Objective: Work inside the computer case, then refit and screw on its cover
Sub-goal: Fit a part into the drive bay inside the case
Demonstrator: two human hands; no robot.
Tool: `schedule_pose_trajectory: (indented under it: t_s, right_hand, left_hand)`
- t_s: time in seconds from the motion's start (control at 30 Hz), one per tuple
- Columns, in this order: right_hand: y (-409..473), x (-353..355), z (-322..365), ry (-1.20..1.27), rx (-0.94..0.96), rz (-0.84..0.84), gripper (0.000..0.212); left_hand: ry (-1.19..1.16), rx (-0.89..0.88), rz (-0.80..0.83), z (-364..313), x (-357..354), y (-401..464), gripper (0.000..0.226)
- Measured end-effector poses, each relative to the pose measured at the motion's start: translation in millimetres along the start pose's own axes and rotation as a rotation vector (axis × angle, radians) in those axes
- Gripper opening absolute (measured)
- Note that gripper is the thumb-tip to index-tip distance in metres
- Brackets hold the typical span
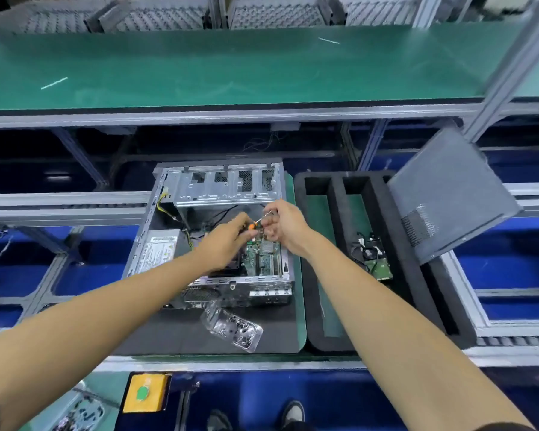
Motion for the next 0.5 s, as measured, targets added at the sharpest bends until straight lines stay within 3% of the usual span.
schedule_pose_trajectory:
  t_s: [0.07, 0.17, 0.2, 0.27, 0.3, 0.37, 0.5]
  right_hand:
    - [2.1, 33.6, 16.2, -0.044, 0.140, -0.170, 0.017]
    - [4.9, 115.7, 22.8, -0.035, 0.340, -0.632, 0.009]
    - [7.0, 147.4, 14.2, -0.102, 0.269, -0.787, 0.012]
    - [8.9, 201.6, -14.5, -0.204, -0.120, -0.972, 0.044]
    - [8.9, 223.2, -31.8, -0.185, -0.262, -1.008, 0.059]
    - [6.9, 253.3, -58.7, -0.121, -0.413, -1.002, 0.070]
    - [13.4, 267.5, -87.1, -0.169, -0.385, -0.931, 0.063]
  left_hand:
    - [-0.163, 0.039, -0.053, -9.0, -9.1, 12.0, 0.017]
    - [-0.343, 0.171, -0.090, -20.3, -24.2, 30.4, 0.017]
    - [-0.405, 0.201, -0.096, -24.6, -29.8, 36.1, 0.017]
    - [-0.481, 0.245, -0.089, -32.1, -41.3, 44.3, 0.018]
    - [-0.477, 0.257, -0.089, -35.4, -47.9, 47.0, 0.019]
    - [-0.403, 0.285, -0.109, -40.1, -61.7, 49.9, 0.021]
    - [-0.259, 0.358, -0.173, -45.6, -81.3, 47.4, 0.028]
Point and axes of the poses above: each hand's wrist, its own y-axis towards the middle knuckle, its own x-axis out of the back of the hand, z = x × y, the point moved 2 cm from there along y, towards the middle knuckle, and after that the axes turned 4 degrees about y, right-handed, at the moved point
